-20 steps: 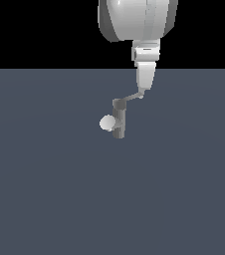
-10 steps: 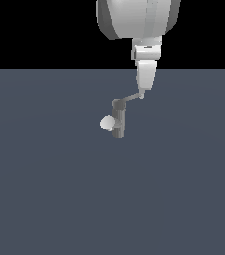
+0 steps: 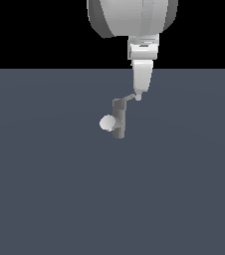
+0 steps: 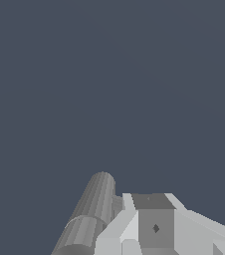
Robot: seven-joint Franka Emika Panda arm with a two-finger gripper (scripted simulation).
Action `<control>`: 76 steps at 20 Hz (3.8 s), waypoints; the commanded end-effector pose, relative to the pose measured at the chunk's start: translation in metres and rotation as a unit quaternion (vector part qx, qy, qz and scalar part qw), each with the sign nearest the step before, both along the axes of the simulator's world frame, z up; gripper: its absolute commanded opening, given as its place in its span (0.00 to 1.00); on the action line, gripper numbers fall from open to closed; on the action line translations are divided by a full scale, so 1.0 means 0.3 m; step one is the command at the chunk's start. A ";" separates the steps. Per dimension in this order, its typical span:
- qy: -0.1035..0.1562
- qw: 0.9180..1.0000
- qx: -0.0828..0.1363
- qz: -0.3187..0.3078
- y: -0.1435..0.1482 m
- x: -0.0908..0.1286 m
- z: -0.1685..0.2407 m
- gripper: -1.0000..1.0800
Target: Turn on the faucet by rotating a designated handle.
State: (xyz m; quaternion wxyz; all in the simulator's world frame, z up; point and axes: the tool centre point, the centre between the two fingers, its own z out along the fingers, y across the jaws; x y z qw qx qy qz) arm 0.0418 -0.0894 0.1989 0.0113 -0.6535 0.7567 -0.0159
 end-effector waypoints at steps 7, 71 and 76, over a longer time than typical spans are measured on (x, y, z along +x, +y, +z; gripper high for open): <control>0.019 1.000 0.004 0.007 0.101 -0.097 -0.054 0.00; 0.018 1.000 0.003 0.000 0.445 0.305 -0.047 0.00; 0.019 1.000 0.004 0.005 0.467 0.332 -0.053 0.00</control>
